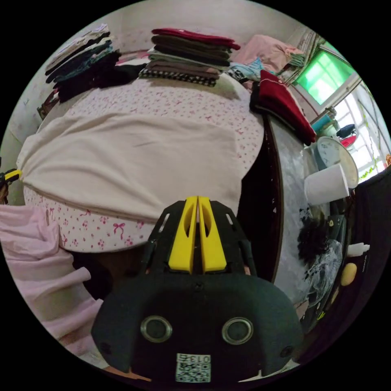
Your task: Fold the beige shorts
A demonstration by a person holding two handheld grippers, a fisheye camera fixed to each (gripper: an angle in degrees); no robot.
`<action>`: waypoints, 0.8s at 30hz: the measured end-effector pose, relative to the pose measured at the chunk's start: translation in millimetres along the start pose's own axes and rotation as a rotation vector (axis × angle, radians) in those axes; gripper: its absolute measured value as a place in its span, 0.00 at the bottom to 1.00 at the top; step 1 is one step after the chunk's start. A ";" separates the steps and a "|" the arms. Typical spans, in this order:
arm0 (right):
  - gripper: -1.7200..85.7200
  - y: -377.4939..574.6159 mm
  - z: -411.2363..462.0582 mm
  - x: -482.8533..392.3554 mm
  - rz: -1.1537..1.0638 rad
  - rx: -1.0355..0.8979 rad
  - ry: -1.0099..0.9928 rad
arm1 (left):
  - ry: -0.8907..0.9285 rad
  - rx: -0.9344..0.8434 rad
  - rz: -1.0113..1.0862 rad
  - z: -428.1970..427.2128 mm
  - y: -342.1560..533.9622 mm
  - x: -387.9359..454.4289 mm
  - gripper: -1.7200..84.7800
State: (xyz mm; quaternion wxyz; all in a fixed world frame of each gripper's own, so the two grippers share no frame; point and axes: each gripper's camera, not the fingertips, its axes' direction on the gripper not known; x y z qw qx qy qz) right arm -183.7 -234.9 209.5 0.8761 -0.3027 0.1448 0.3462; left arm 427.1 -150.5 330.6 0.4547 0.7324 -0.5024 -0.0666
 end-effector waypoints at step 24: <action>0.04 -135.1 48.8 136.3 0.089 0.195 -0.133 | 0.089 0.215 0.367 -7.9 -263.2 44.8 0.03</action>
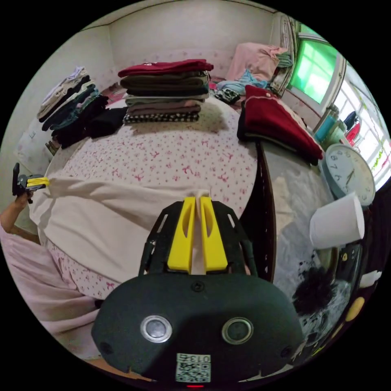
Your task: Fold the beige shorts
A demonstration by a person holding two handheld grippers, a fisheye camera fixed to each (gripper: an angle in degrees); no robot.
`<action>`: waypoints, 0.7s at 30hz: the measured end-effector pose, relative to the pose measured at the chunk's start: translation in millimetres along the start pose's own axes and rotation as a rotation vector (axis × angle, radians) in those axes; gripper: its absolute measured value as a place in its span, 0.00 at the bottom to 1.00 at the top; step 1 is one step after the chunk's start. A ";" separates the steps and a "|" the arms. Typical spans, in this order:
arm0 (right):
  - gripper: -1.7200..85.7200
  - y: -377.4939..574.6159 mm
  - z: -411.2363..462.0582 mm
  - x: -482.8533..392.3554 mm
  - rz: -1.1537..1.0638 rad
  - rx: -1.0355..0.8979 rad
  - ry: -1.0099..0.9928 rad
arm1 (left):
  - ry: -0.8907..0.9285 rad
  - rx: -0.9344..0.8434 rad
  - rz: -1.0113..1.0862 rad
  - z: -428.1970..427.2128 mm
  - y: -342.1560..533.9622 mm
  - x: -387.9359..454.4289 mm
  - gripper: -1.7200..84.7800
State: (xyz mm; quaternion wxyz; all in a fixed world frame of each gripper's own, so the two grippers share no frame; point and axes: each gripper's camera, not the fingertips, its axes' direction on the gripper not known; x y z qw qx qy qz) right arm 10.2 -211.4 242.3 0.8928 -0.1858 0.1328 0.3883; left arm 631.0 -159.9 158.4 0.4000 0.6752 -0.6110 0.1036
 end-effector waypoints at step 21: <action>0.04 -46.0 56.6 -26.3 -0.028 -0.232 0.092 | 0.140 -0.078 -0.053 56.5 -60.6 -88.1 0.13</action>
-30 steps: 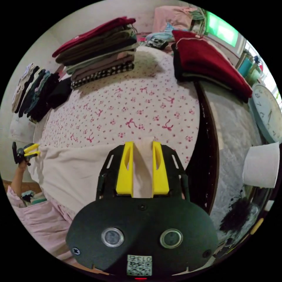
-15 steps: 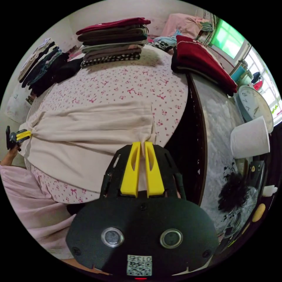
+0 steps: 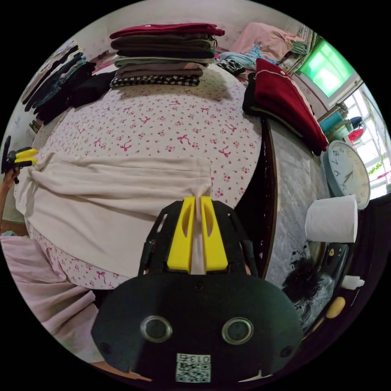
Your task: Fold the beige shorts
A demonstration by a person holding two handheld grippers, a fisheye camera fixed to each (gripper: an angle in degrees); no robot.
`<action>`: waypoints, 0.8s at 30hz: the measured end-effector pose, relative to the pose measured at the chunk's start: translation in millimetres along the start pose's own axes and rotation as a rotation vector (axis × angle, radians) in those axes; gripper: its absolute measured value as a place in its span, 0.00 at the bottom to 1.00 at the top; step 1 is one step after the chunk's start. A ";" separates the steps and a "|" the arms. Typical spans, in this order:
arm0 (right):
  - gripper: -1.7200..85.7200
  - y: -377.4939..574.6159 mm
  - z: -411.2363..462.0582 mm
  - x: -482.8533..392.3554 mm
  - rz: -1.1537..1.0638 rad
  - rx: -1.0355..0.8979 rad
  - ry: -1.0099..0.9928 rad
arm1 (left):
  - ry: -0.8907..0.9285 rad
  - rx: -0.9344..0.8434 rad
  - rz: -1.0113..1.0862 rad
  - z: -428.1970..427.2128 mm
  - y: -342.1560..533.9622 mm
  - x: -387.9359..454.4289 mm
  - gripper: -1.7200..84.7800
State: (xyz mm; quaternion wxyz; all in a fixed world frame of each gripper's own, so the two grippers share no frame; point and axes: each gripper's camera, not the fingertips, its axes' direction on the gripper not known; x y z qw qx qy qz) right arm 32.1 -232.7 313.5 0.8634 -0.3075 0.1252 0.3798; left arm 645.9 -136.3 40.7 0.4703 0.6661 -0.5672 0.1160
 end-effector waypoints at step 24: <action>0.10 -110.9 -4.0 -25.0 0.098 0.036 -0.123 | 0.258 0.034 -0.327 21.6 76.9 -205.7 0.05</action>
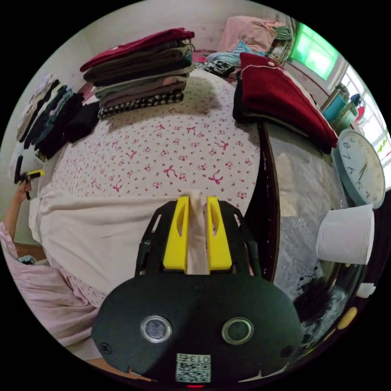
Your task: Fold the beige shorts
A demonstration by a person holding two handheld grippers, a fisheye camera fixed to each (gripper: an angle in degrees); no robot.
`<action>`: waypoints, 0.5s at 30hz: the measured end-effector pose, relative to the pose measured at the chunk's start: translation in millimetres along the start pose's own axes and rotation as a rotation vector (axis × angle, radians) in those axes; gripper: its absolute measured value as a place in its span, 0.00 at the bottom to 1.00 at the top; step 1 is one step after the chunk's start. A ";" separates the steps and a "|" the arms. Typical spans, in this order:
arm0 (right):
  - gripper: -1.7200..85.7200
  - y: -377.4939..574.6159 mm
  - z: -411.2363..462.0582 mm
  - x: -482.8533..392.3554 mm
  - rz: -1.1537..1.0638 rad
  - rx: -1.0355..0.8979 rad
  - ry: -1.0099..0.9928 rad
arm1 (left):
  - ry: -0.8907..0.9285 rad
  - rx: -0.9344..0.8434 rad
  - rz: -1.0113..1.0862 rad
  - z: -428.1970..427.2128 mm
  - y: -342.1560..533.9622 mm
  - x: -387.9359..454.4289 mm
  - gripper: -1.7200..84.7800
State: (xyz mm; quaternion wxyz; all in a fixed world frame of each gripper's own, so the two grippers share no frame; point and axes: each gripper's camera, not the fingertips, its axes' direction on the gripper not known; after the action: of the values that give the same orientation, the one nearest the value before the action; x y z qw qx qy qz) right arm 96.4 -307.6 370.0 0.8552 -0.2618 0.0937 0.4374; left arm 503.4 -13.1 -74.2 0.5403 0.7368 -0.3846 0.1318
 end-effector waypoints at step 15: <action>0.06 -98.5 -36.7 -264.2 -0.281 0.216 -0.358 | -0.355 0.054 -0.061 1.1 198.2 11.7 0.03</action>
State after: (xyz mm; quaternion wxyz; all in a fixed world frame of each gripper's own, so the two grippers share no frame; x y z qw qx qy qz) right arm 19.0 -559.0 477.8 0.9335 -0.0978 -0.0506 0.3412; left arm 370.5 -42.9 70.2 0.4476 0.7741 -0.4476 -0.0066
